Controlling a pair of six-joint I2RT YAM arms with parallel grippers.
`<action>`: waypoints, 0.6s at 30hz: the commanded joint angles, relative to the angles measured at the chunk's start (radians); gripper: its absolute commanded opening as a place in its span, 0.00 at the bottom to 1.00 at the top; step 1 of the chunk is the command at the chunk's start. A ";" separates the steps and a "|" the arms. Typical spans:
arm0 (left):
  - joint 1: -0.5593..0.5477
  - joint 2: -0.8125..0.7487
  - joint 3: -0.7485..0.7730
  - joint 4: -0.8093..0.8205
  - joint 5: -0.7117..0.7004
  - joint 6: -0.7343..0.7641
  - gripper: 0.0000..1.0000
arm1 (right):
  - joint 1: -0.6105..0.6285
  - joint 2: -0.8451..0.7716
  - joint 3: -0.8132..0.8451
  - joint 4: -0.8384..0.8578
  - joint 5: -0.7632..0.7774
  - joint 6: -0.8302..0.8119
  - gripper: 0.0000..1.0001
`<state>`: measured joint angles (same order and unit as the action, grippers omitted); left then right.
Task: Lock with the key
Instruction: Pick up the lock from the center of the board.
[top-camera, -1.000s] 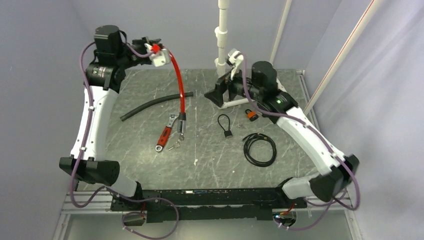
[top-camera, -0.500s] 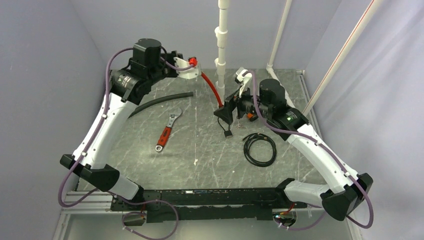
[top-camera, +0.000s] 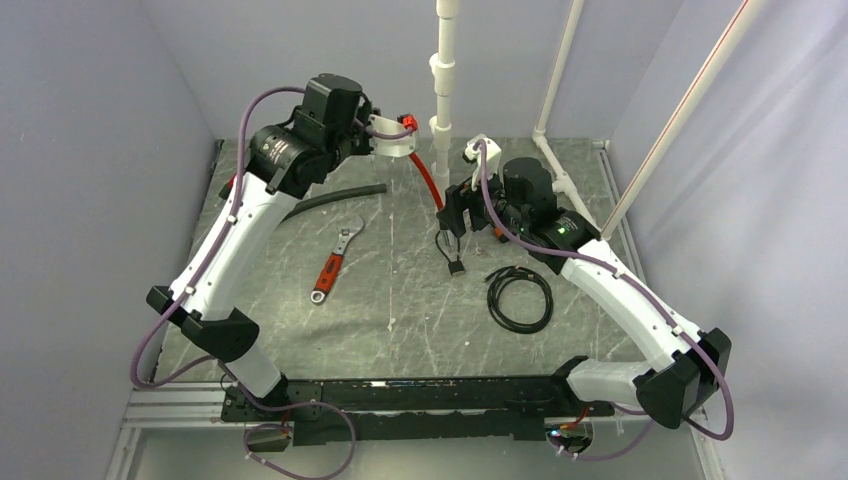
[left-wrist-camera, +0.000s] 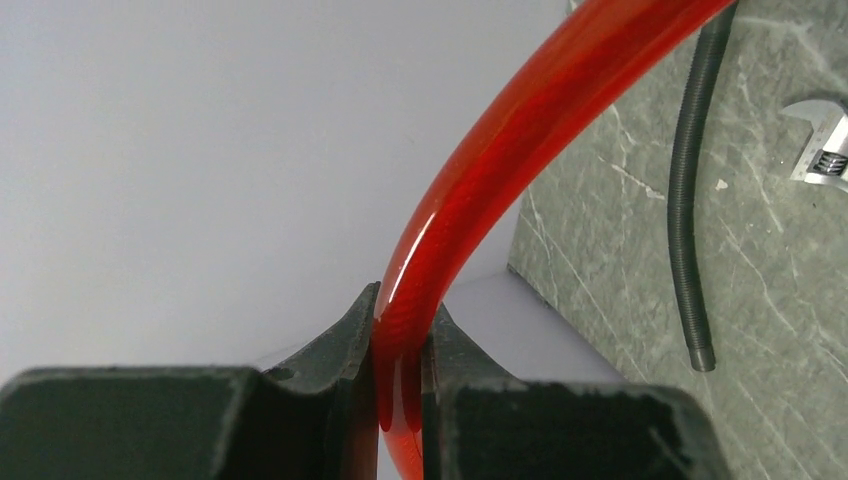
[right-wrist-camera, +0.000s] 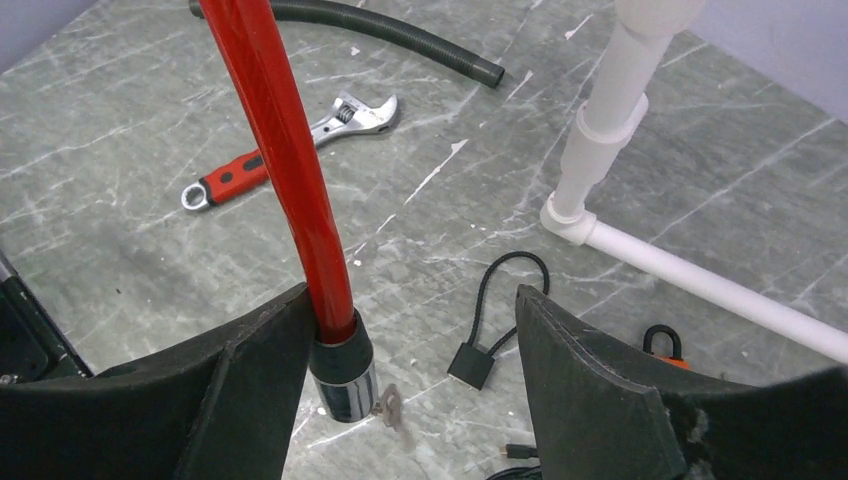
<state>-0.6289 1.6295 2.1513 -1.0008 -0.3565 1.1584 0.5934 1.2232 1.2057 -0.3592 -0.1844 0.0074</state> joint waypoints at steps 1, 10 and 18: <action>-0.013 0.001 0.073 0.019 -0.106 -0.028 0.00 | 0.008 -0.017 0.000 0.006 0.070 -0.009 0.73; -0.015 0.035 0.104 -0.025 -0.119 -0.047 0.00 | 0.013 -0.026 -0.013 -0.017 -0.011 0.034 0.74; -0.015 0.043 0.104 -0.036 -0.129 -0.048 0.00 | 0.049 -0.034 0.002 -0.029 -0.060 0.044 0.77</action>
<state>-0.6434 1.6733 2.2059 -1.0801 -0.4450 1.1358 0.6231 1.2221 1.1984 -0.3706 -0.2020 0.0349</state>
